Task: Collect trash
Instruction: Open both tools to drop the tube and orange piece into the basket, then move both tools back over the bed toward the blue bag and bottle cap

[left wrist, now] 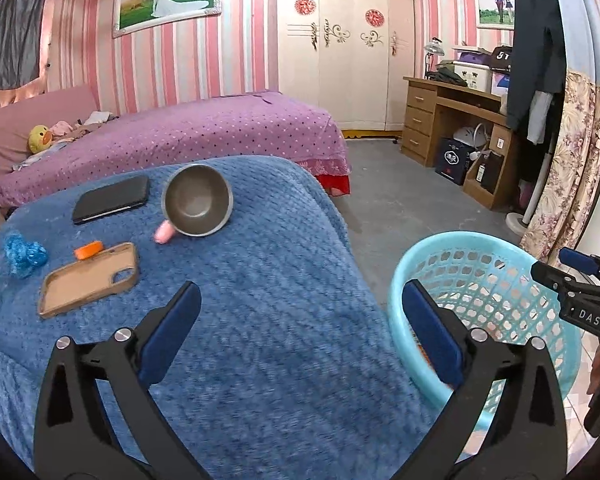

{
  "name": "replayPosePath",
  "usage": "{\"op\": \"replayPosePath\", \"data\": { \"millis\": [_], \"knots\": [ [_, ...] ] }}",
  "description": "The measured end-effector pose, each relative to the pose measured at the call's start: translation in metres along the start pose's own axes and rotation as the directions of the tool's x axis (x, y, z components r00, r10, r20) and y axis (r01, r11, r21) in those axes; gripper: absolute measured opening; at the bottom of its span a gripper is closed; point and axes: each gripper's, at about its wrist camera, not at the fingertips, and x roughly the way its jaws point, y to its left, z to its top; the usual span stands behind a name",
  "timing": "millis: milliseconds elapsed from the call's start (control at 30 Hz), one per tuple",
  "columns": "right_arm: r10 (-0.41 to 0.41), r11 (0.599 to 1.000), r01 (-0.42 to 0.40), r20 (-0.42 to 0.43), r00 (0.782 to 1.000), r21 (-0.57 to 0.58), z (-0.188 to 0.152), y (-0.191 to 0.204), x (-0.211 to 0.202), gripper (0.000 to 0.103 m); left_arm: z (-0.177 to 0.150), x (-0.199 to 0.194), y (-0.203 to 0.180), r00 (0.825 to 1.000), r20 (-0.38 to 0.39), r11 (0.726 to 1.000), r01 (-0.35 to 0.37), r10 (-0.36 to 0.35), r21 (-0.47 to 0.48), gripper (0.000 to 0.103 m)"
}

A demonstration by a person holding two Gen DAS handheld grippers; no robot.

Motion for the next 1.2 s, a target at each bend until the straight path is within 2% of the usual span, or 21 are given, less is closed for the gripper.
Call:
{"op": "replayPosePath", "data": {
  "millis": [233,533,833,1000,1200],
  "knots": [
    [0.023,0.999,-0.025,0.045,0.999,0.034,0.013,0.028,-0.012,0.082,0.004,-0.016,0.028,1.000,0.021,1.000,-0.009,0.009,-0.010,0.097],
    [0.075,0.993,-0.069,0.059,0.995,-0.093,0.029,0.109,-0.014,0.085,0.011,-0.026,0.063,0.999,0.027,0.999,-0.045,0.045,-0.028,0.097],
    [0.111,0.984,-0.104,0.044,0.993,-0.146,0.034,0.160,-0.008,0.086,0.017,-0.040,0.102,0.995,0.054,0.996,-0.084,0.085,-0.023,0.097],
    [0.125,0.986,-0.118,0.056,0.991,-0.120,0.038,0.174,-0.010,0.086,0.014,-0.044,0.134,0.995,0.046,0.995,-0.088,0.090,-0.055,0.097],
    [0.156,0.986,-0.152,0.054,0.986,-0.073,0.045,0.193,-0.004,0.086,0.016,-0.038,0.167,0.988,0.038,0.988,-0.151,0.152,-0.021,0.097]
  ]
}}
